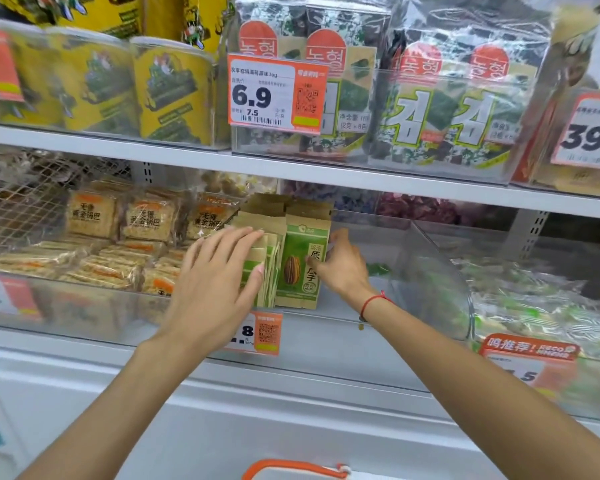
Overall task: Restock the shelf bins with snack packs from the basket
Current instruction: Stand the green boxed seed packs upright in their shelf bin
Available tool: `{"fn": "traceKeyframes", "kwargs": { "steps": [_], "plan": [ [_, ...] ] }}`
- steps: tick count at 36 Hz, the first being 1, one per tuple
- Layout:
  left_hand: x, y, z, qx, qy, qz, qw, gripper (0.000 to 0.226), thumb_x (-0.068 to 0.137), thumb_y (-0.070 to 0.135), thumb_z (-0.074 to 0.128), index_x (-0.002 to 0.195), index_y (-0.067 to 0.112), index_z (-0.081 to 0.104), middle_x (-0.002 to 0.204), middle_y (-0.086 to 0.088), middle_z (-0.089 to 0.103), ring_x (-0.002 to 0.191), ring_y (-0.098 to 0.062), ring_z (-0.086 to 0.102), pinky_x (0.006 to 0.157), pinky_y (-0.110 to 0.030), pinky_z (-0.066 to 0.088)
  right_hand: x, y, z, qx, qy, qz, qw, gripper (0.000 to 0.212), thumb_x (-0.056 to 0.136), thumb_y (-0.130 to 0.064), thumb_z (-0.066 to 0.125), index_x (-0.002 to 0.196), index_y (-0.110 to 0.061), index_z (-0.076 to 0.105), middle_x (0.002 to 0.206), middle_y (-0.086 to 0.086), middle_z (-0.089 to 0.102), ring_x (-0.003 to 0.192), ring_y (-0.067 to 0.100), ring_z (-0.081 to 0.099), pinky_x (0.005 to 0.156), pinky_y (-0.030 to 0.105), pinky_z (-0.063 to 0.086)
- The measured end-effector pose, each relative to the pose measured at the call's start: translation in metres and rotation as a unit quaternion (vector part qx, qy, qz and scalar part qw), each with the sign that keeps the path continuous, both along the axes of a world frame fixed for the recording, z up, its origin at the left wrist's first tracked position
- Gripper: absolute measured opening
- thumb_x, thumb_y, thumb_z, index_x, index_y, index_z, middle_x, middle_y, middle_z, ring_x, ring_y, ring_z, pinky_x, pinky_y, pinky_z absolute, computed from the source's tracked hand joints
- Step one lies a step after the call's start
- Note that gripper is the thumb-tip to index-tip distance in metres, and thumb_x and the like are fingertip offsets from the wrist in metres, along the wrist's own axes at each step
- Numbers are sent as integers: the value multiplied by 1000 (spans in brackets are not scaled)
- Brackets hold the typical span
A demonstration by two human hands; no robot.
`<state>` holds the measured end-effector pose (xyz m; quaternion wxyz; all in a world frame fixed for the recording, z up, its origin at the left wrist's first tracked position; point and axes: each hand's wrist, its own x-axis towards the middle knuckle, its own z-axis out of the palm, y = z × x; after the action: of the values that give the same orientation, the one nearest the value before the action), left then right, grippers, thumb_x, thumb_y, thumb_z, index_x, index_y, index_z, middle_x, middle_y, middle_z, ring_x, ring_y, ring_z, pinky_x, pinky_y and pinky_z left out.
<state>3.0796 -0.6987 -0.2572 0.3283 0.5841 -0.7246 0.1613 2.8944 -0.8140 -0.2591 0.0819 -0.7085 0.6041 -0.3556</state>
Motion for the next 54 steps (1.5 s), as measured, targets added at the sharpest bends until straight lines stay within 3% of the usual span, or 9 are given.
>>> {"fn": "traceKeyframes", "kwargs": {
  "steps": [13, 22, 29, 34, 40, 47, 49, 51, 54],
  "plan": [
    [2, 4, 1, 0, 1, -8, 1000, 49, 96, 43, 27, 140, 25, 40, 143, 9, 42, 136, -11, 30, 114, -35, 19, -12, -4, 7, 100, 18, 30, 994, 55, 77, -45, 71, 109, -18, 34, 94, 6, 68, 90, 27, 66, 74, 37, 53],
    [-17, 15, 19, -31, -26, -2, 999, 47, 91, 36, 39, 134, 20, 47, 141, 4, 45, 134, -16, 35, 116, -39, 13, -34, 48, 31, 73, 110, 52, 990, 54, 86, -42, 64, 128, -17, 41, 111, 2, 61, 102, 25, 58, 83, 40, 50],
    [-79, 62, 34, 10, 3, -52, 999, 22, 94, 34, 48, 113, 29, 56, 108, 12, 62, 99, -17, 58, 72, -31, 38, -78, 159, 35, -21, 228, 130, 965, 16, 91, -41, 56, 104, -31, 57, 82, -12, 54, 77, 11, 51, 65, 31, 42],
    [-111, 98, -5, 150, -40, -70, 985, 22, 96, 37, 41, 114, 35, 55, 108, 14, 63, 100, -13, 60, 72, -29, 41, -115, 217, -7, 58, 339, 152, 927, 25, 94, -41, 48, 116, -29, 54, 101, -8, 62, 96, 15, 57, 70, 29, 37],
    [-127, 133, -92, 363, -146, -50, 919, 29, 95, 23, 44, 121, 32, 55, 118, 6, 63, 110, -21, 57, 86, -31, 43, -137, 252, -106, 191, 448, 167, 857, 26, 90, -21, 48, 113, -13, 58, 112, 9, 63, 107, 31, 57, 78, 36, 44],
    [-133, 173, -200, 511, -252, -83, 818, 44, 96, 11, 42, 137, 27, 45, 128, -6, 58, 113, -28, 57, 76, -34, 43, -134, 280, -198, 309, 363, 195, 857, 33, 95, -36, 51, 109, -9, 63, 98, 10, 67, 91, 29, 62, 71, 34, 51],
    [-126, 183, -227, 547, -249, -106, 792, 49, 94, 8, 46, 139, 28, 43, 131, -6, 56, 117, -27, 55, 83, -36, 46, -131, 290, -219, 340, 341, 203, 852, 28, 95, -25, 48, 117, -14, 62, 91, 6, 65, 89, 27, 60, 66, 29, 47],
    [-120, 193, -248, 577, -229, -145, 771, 44, 94, 16, 50, 136, 27, 47, 137, -3, 51, 125, -24, 48, 98, -37, 44, -131, 300, -235, 376, 341, 201, 838, 36, 94, -23, 48, 130, -19, 52, 94, 6, 64, 97, 28, 58, 81, 37, 47],
    [-120, 208, -267, 578, -231, -205, 756, 54, 93, 29, 55, 144, 26, 37, 144, 0, 42, 130, -21, 40, 106, -33, 34, -137, 313, -256, 355, 437, 171, 808, 53, 95, -38, 45, 141, -14, 37, 109, 10, 64, 114, 30, 52, 105, 64, 24]
  ]
}}
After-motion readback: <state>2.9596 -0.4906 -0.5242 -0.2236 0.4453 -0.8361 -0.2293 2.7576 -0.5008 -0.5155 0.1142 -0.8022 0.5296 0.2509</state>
